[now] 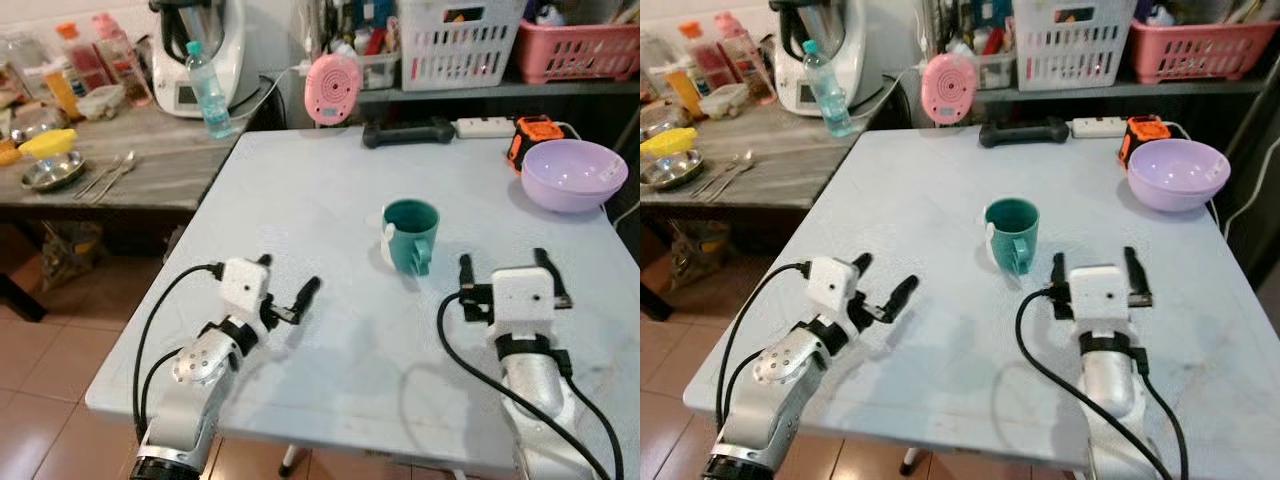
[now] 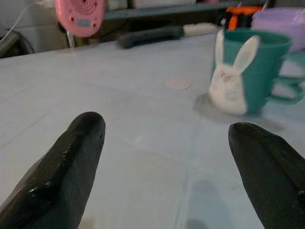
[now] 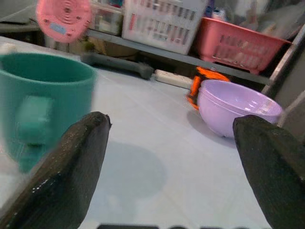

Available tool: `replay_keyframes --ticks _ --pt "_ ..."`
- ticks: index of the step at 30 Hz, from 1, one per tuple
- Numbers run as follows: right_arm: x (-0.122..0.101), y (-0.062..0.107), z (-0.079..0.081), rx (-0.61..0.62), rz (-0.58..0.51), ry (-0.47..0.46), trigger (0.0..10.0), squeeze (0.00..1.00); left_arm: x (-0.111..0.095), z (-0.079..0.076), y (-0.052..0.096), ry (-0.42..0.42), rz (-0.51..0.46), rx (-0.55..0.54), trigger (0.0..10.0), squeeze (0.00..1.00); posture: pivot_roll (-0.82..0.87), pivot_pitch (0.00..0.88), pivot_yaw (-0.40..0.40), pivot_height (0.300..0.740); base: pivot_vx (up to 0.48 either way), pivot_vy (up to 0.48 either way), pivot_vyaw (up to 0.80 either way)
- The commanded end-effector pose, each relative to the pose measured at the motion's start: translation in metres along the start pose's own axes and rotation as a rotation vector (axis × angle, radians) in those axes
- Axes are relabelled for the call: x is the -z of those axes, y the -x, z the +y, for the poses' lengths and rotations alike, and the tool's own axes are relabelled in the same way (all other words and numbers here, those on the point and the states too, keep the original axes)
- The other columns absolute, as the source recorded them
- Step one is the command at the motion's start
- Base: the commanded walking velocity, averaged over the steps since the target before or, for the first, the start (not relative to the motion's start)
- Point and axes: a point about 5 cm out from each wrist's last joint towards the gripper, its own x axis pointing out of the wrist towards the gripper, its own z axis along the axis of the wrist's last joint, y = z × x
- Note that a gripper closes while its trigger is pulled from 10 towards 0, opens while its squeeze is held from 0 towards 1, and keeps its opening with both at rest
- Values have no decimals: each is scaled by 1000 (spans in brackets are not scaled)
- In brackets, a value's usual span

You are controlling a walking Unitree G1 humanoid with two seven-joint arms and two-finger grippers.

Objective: Setting the table

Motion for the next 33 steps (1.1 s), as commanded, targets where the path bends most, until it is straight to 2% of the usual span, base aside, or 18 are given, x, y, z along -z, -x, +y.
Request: replay_keyframes --ticks 1,7,18,26,33 --pt "-3 1 9 -32 -6 -29 10000 0 0 8 9 14 3 12 10000 0 -128 32 86 740 0 0 0" --pt "0 5 23 -99 23 -75 10000 0 4 -3 16 24 38 164 10000 0 -123 41 91 740 0 0 0" --pt "6 7 28 -84 58 -105 10000 0 1 -8 21 11 63 271 10000 0 -109 68 101 740 0 0 0" --pt "8 -6 24 -83 63 -110 10000 0 -6 -15 19 18 51 325 10000 0 -108 98 108 740 0 0 0" --pt "14 -21 21 -68 92 -154 10000 0 -7 -20 18 37 59 373 10000 0 -112 93 99 740 0 0 0"
